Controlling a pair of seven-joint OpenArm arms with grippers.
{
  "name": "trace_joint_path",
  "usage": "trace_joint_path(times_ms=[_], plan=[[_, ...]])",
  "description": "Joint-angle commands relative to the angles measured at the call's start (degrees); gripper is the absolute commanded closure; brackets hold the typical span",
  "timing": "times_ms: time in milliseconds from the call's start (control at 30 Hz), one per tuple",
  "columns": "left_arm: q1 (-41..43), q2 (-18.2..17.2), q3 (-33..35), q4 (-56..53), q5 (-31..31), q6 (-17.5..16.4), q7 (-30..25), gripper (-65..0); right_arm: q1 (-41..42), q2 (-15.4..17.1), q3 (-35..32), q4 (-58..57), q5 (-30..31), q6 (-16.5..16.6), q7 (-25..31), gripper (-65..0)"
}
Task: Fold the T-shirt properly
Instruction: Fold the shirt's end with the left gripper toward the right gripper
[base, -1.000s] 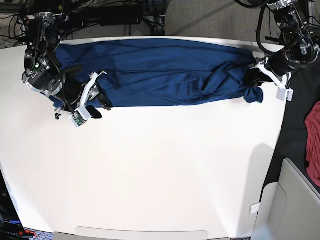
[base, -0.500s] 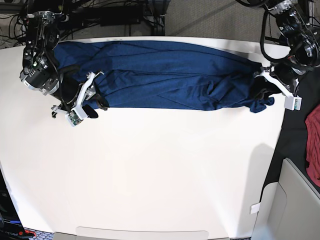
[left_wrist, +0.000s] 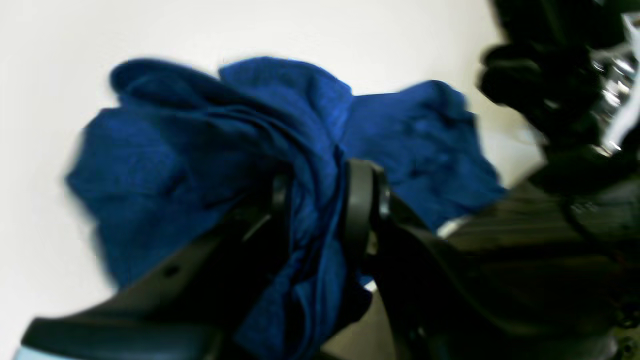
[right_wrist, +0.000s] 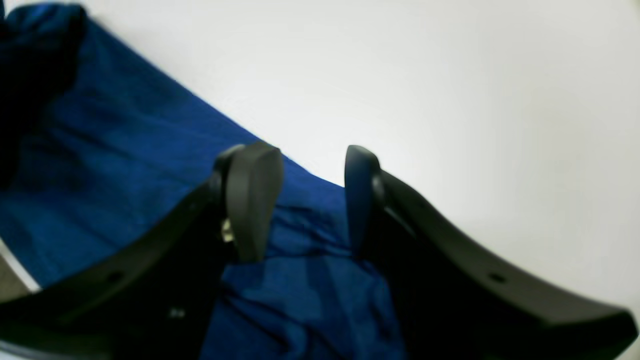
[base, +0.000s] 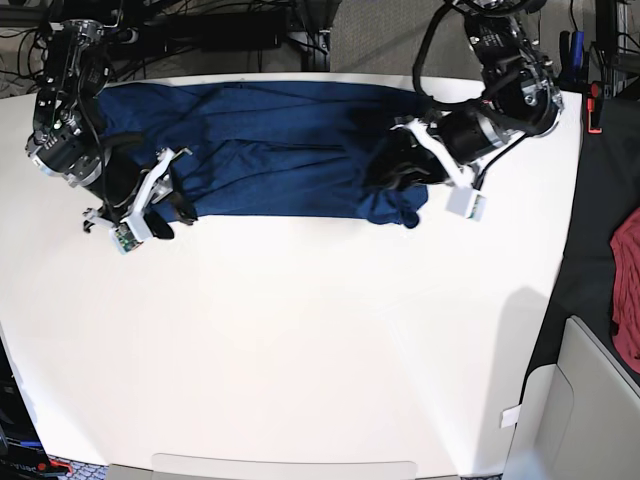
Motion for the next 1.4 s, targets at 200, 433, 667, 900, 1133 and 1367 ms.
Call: trace_joint_path(times_ms=[200,433,667,900,1133,1367], plan=[[-0.68,4.75,6.47,0.79,-1.33,-0.35,0.21,-11.0,0.67,0.88,2.96,1.10,0.99,0.28,1.21,-25.0],[-2.70,6.24,6.99,-1.14,-1.33,-0.35,0.21,-11.0,0.76,0.70,2.96,1.02,0.99,0.28,1.21,-25.0],[-4.55,5.80,9.45,-4.48,-1.33,-0.35,0.21,-17.8,1.11,0.61,2.96,0.93,0.99,0.28,1.39,-25.0],[-6.13,5.80,9.63,-4.48,-1.60,-0.35,0.21,-29.3,1.11,0.61,2.96,0.93,0.99,0.28,1.47,-25.0],[-6.57,3.34,8.93,-4.31,-1.51,-0.35,0.21,-29.3,0.93,0.79,3.49,1.02,0.99,0.28,1.47,-25.0],[-3.05,-4.83,8.40,-4.48,-1.33,-0.35,0.21,-29.3,-0.03,0.79,6.48,1.02,0.99,0.28,1.21,-25.0]])
